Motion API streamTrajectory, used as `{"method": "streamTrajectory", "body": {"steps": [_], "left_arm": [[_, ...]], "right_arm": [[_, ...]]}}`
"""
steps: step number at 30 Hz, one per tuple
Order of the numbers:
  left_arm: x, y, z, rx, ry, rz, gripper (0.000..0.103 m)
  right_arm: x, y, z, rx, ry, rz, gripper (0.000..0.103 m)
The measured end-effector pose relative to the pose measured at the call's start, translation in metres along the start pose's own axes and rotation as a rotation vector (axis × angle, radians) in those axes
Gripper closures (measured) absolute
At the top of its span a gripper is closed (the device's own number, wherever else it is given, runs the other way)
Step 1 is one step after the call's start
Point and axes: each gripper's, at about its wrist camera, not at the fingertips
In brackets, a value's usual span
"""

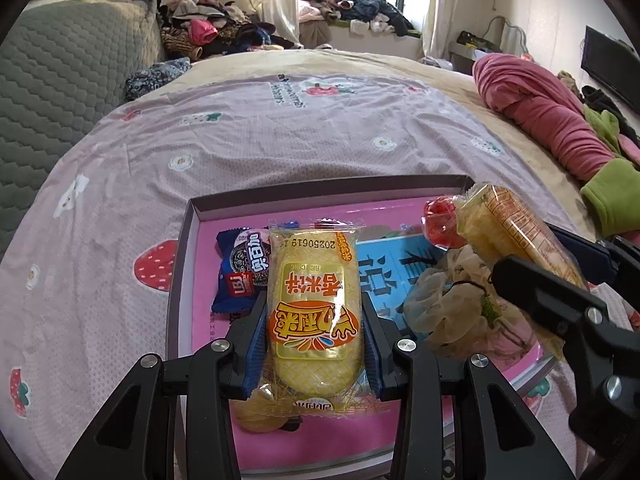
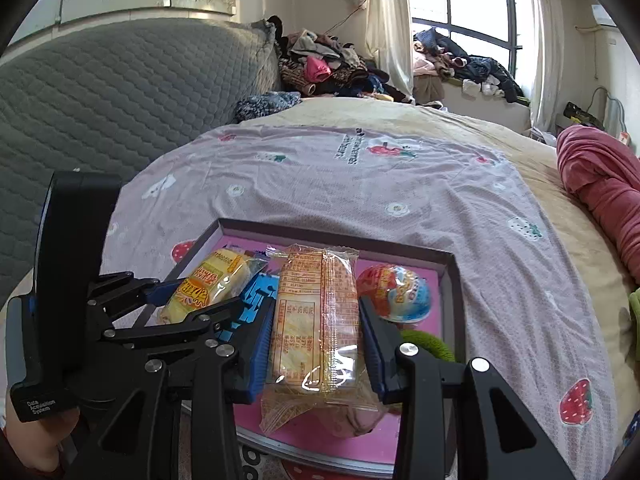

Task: Organize objects
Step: 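Lower the cakes into the tray with both tools beside the cookie packet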

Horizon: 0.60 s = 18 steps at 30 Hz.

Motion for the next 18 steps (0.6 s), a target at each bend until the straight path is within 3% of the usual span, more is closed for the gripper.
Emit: {"method": "streamTrajectory", "body": {"steps": [18], "left_arm": [[-0.003,0.001,0.015,0.028,-0.044,0.006,0.061]], "right_arm": [[-0.004,0.002,0.022,-0.01,-0.062,-0.003,0.063]]}}
Point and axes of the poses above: each gripper's, at about its wrist camera, not at the fingertips, and z roughly the way its jaws point, y to its right, x to its top, and after that the axes turned 7 degrees about -y, right-handed
